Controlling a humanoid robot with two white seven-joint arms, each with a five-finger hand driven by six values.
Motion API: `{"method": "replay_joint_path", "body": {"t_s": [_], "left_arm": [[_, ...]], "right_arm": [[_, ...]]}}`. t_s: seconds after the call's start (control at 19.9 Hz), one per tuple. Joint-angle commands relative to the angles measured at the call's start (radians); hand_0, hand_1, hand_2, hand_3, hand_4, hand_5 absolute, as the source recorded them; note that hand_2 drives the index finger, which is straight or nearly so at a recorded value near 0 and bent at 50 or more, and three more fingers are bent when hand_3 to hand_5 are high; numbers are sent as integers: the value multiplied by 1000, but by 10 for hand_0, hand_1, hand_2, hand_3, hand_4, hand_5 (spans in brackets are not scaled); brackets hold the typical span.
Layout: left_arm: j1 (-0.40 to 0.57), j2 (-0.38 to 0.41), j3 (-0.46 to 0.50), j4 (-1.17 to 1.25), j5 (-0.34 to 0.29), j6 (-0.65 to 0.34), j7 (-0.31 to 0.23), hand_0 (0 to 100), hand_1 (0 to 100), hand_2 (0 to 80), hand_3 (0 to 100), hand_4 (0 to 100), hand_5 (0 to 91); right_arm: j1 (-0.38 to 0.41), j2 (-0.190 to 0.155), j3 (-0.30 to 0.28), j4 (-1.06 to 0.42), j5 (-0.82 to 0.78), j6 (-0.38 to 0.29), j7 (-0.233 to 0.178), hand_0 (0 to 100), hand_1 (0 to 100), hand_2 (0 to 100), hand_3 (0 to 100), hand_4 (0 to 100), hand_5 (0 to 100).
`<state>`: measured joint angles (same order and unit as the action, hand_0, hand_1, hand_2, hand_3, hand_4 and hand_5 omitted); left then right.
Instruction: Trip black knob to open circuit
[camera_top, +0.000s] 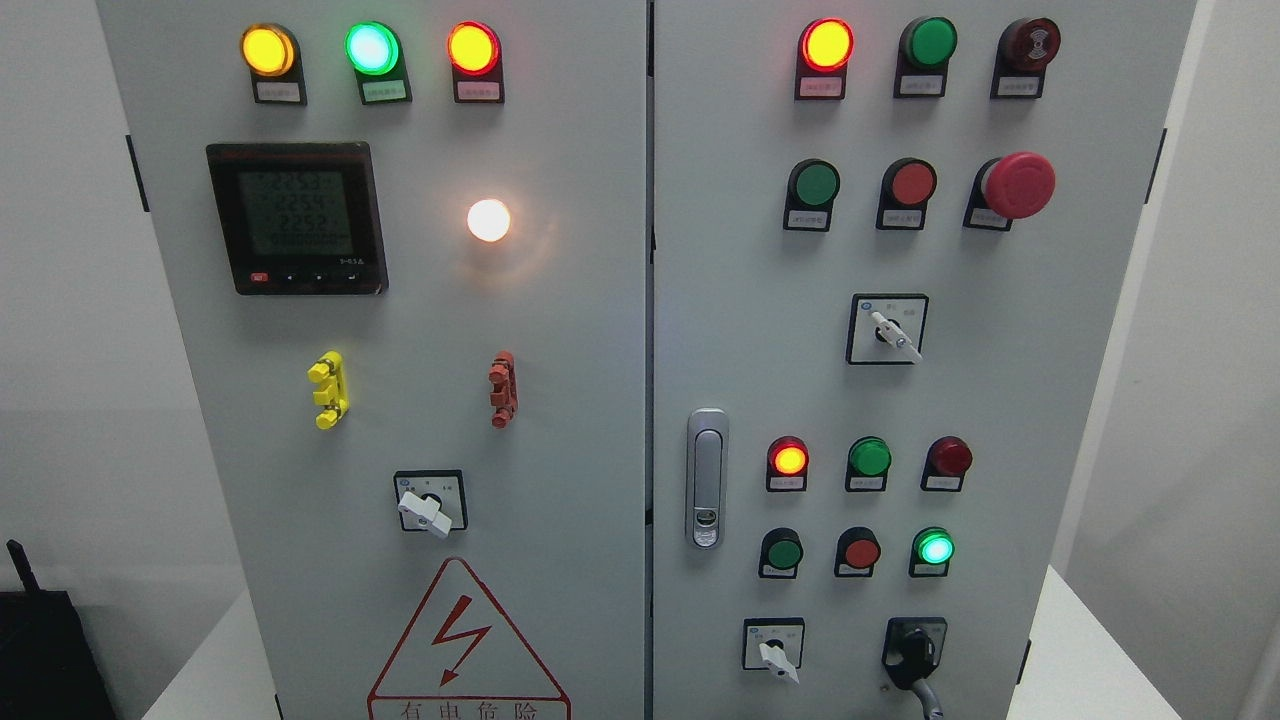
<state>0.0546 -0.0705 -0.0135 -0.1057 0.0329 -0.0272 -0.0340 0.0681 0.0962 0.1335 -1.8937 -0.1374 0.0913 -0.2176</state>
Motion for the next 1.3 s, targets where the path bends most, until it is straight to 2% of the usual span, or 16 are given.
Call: {"method": "replay_joint_path", "body": {"t_s": [0.0, 1.25], "left_arm": [[-2, -2, 1, 0, 2, -2, 0, 120, 389, 0, 0, 0, 0], [-4, 0, 1, 0, 2, -2, 0, 120, 389, 0, 0, 0, 0]], "right_arm": [[-13, -3, 20, -56, 1, -21, 27, 0, 0, 38, 1000, 1000, 1000], [-10, -24, -29, -28, 1, -21, 27, 0, 0, 40, 1000, 1000, 1000]]}}
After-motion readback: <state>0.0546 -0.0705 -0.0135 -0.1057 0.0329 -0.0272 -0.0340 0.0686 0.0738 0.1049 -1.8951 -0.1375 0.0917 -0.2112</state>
